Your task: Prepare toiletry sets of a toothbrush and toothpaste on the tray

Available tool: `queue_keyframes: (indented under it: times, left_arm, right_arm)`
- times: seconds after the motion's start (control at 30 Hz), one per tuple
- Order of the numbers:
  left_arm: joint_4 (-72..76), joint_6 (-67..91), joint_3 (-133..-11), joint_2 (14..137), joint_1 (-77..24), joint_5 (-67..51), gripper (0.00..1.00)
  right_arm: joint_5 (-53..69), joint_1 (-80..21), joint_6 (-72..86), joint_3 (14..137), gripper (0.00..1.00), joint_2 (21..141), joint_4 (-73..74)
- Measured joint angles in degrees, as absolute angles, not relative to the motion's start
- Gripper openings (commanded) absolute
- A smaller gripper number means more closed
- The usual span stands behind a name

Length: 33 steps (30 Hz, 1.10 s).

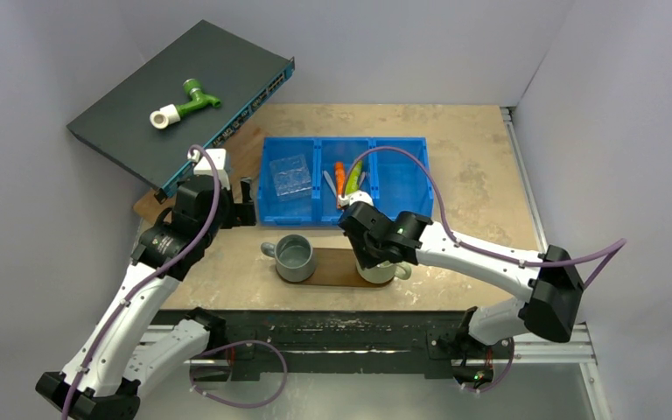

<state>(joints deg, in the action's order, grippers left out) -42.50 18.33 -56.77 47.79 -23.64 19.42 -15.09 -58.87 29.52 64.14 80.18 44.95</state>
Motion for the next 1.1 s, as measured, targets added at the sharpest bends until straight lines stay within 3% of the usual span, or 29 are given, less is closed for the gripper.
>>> queue_keyframes:
  times: [0.77, 0.9, 1.1]
  left_arm:
    - [-42.5, 18.2, -56.8, 48.4, -23.6, 19.4, 0.98]
    - [-42.5, 18.2, -56.8, 48.6, -23.6, 19.4, 0.98]
    - [-42.5, 18.2, -56.8, 48.9, -23.6, 19.4, 0.98]
  right_arm:
    - [-15.0, -59.3, 30.0, 61.6, 0.0, 81.3, 42.3]
    - [-15.0, -59.5, 30.0, 61.5, 0.08, 81.3, 42.3]
    - [-15.1, -60.1, 30.0, 61.4, 0.27, 81.3, 42.3]
